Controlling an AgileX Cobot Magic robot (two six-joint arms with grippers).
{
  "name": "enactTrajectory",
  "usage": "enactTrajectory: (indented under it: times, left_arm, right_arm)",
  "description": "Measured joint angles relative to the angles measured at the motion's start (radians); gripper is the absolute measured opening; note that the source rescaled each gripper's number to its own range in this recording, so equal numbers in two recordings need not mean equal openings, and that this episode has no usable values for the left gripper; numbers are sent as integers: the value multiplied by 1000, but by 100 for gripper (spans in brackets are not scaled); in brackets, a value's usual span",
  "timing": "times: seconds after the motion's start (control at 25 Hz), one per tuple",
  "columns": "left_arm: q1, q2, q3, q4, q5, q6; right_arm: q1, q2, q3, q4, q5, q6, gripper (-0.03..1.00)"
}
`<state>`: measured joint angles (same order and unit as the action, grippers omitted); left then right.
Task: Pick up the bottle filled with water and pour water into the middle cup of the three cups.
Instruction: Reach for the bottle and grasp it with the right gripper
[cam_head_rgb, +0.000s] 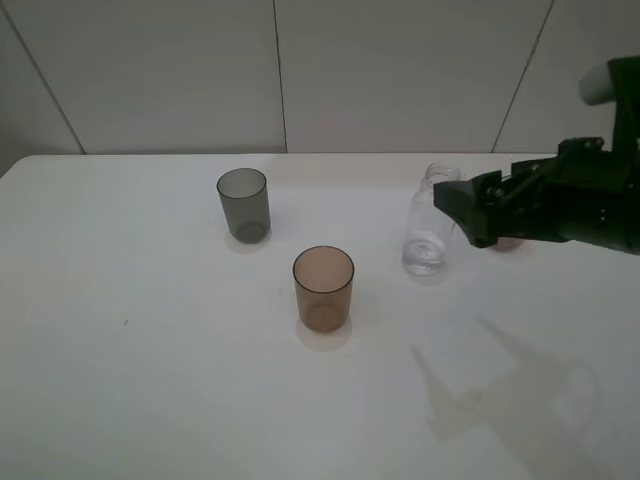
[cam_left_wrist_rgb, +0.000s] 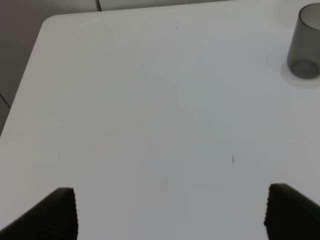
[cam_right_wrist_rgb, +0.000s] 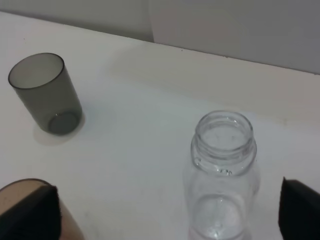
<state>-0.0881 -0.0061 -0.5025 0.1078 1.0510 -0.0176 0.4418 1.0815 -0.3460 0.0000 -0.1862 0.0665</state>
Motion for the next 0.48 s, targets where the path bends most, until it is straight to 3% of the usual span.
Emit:
enactTrajectory:
  times: [0.24, 0.48]
  left_arm:
    - [0, 0, 0, 0, 0, 0]
    - [0, 0, 0, 0, 0, 0]
  right_arm:
    - [0, 85, 202, 8, -427, 1, 87]
    - [0, 336, 261, 11, -799, -2, 87]
